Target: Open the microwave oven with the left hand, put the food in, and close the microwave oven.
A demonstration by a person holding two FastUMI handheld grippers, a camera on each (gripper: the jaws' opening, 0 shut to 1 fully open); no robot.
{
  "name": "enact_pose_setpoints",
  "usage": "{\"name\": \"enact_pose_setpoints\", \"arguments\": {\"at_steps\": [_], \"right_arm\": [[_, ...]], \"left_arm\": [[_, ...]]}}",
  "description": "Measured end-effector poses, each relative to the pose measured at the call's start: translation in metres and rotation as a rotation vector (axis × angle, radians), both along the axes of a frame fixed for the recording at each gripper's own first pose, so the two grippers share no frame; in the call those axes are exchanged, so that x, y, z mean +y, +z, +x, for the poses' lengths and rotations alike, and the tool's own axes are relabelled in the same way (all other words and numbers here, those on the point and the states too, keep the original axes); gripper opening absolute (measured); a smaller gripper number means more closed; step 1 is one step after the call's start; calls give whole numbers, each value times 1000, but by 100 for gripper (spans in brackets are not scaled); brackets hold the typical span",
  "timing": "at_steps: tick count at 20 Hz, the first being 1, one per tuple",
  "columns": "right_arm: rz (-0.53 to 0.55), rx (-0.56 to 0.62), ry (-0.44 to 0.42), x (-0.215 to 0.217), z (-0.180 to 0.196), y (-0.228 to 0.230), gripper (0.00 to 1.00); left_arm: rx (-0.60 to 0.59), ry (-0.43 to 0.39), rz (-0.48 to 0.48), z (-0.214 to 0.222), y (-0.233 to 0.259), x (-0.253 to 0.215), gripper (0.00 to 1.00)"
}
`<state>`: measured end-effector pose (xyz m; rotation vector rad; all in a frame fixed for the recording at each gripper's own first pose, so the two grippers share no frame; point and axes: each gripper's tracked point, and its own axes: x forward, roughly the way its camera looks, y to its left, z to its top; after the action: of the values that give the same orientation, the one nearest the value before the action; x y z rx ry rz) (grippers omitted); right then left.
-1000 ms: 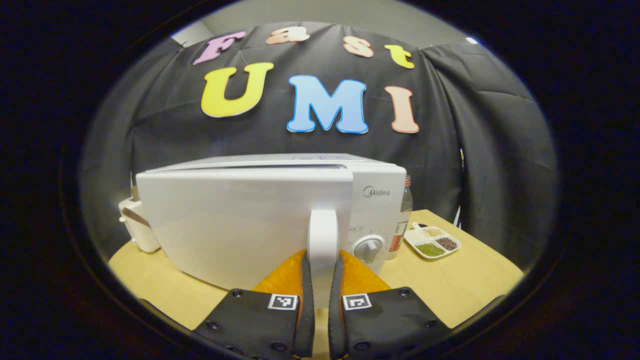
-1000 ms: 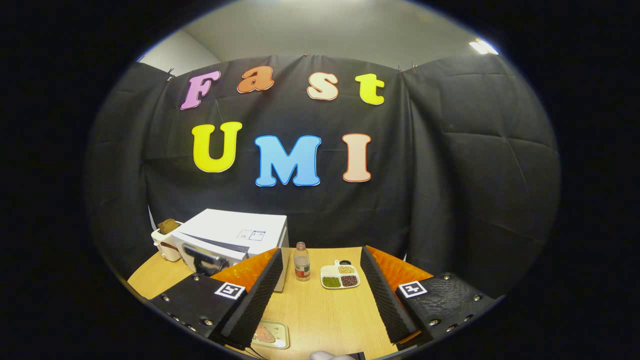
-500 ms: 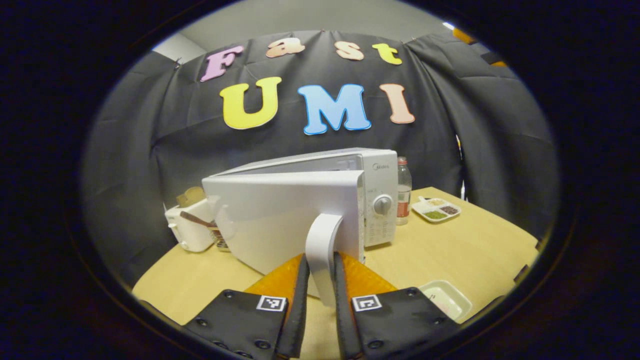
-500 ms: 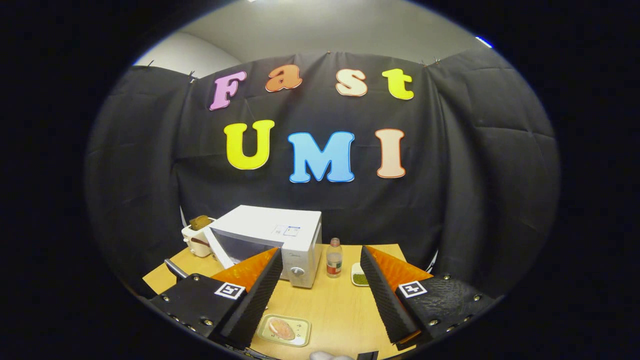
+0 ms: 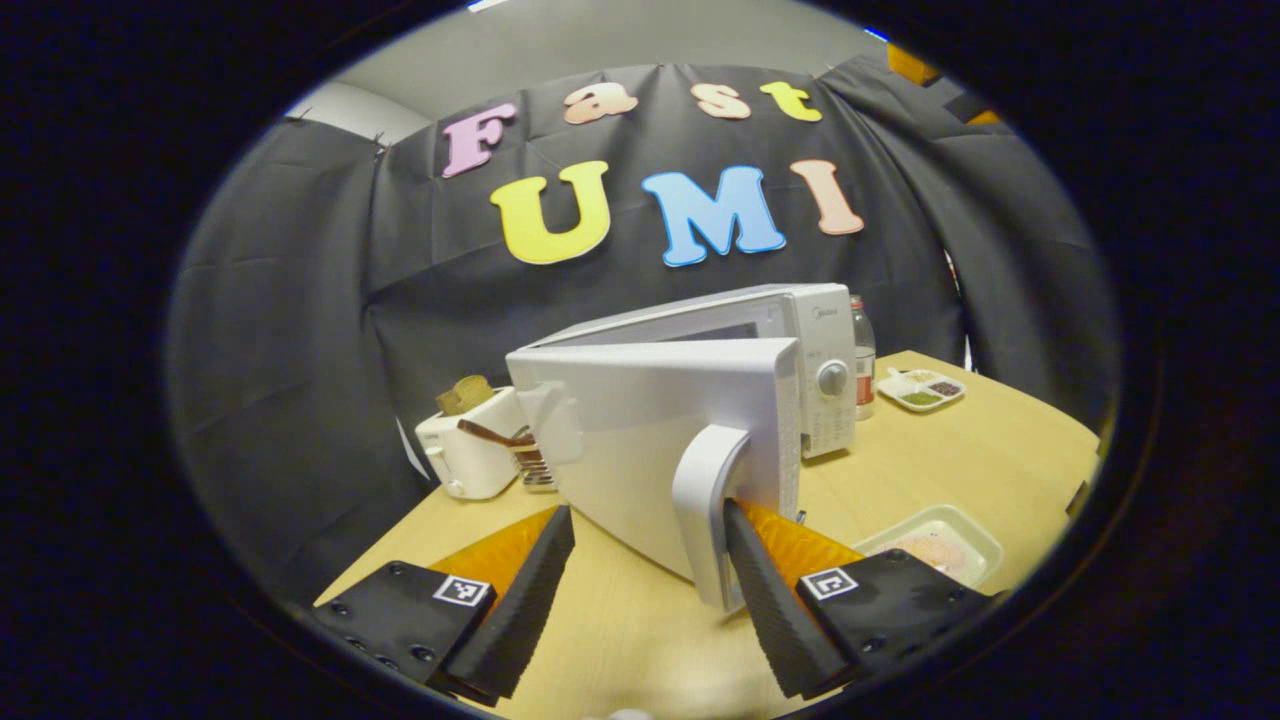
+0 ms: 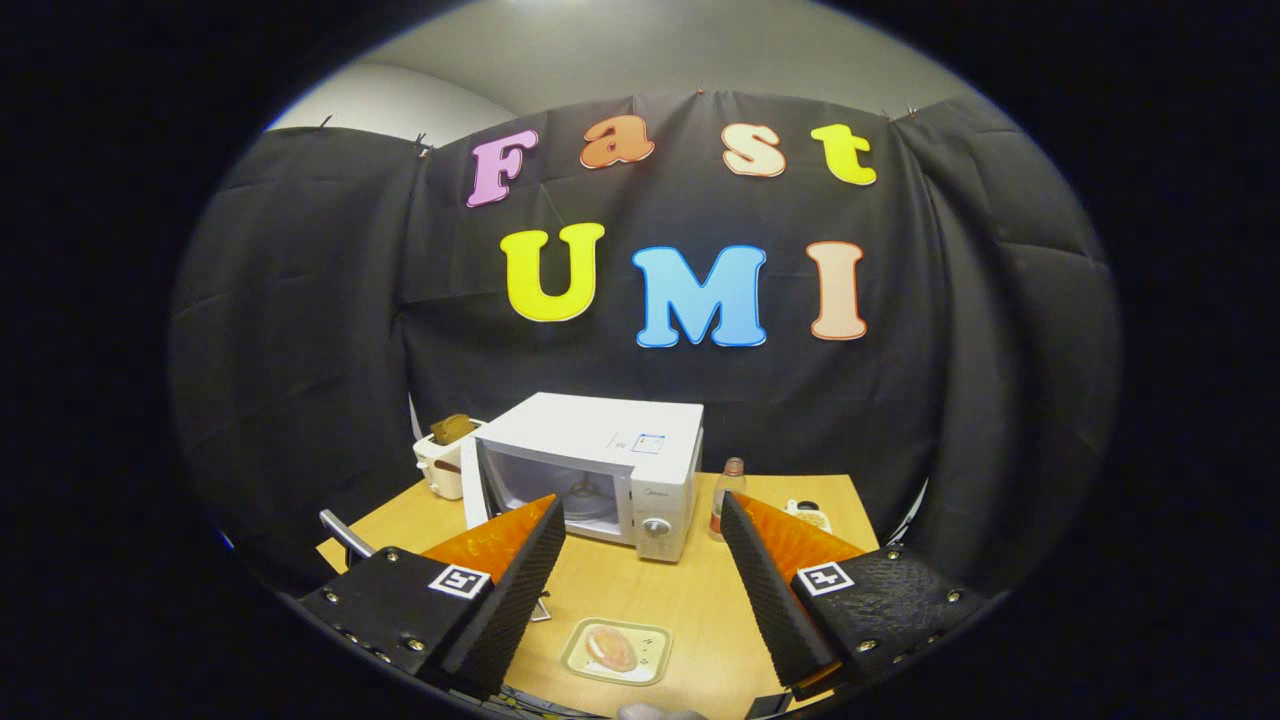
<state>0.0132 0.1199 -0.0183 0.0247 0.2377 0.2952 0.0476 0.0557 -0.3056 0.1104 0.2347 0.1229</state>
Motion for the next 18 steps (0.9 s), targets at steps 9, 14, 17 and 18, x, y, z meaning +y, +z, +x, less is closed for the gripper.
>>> {"name": "enact_pose_setpoints", "arguments": {"at_steps": [9, 14, 17, 18], "right_arm": [[-16, 35, 134, 81, -11, -19, 96], [-5, 15, 155, 115, -10, -13, 95], [-2, 10, 155, 130, -11, -15, 96], [1, 8, 154, 133, -10, -15, 96]], "left_arm": [[27, 115, -79, -56, -9, 99, 100], [33, 127, -90, -73, -10, 134, 95], [42, 125, -89, -79, -15, 156, 98], [47, 125, -88, -79, -15, 162, 100]]}}
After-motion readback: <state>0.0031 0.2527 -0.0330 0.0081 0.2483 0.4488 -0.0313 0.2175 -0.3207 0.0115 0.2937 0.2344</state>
